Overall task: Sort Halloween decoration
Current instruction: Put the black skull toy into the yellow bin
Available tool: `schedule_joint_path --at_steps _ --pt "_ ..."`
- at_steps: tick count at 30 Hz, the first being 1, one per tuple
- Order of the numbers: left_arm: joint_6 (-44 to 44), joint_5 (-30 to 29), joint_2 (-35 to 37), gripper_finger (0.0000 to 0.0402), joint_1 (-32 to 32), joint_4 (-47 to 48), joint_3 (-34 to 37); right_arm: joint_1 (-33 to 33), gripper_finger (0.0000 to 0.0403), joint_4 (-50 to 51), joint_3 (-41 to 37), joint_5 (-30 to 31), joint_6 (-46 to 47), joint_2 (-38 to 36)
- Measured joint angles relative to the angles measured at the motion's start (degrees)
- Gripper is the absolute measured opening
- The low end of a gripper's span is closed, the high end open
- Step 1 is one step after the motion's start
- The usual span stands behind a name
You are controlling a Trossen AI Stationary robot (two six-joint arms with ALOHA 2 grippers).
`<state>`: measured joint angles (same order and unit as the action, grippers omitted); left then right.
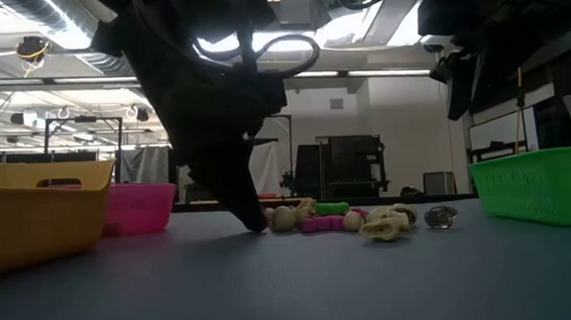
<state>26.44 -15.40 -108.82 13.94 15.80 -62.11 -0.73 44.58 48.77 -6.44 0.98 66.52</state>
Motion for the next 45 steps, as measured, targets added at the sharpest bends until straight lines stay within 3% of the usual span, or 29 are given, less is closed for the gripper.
schedule_joint_path --at_steps 8,16,25,35,45 --pt "1.69 3.55 5.26 0.0084 0.11 0.91 -0.11 0.0 0.0232 -1.05 0.0 0.0 0.0 0.0" --pt "8.45 17.11 11.75 0.0084 3.15 5.22 -0.11 0.0 0.0232 -1.5 0.0 0.0 0.01 0.0" --pt "17.01 26.81 13.36 0.0084 10.61 10.49 -0.13 0.0 0.0232 -3.9 0.0 -0.03 0.01 0.0" --pt "20.0 25.63 13.36 0.0084 16.98 18.39 -0.13 0.02 0.0232 -7.76 0.0 0.0 0.01 0.0" --pt "24.79 24.98 13.36 0.0085 17.74 20.21 -0.13 0.02 0.0232 -7.79 0.0 0.0 0.01 0.0"
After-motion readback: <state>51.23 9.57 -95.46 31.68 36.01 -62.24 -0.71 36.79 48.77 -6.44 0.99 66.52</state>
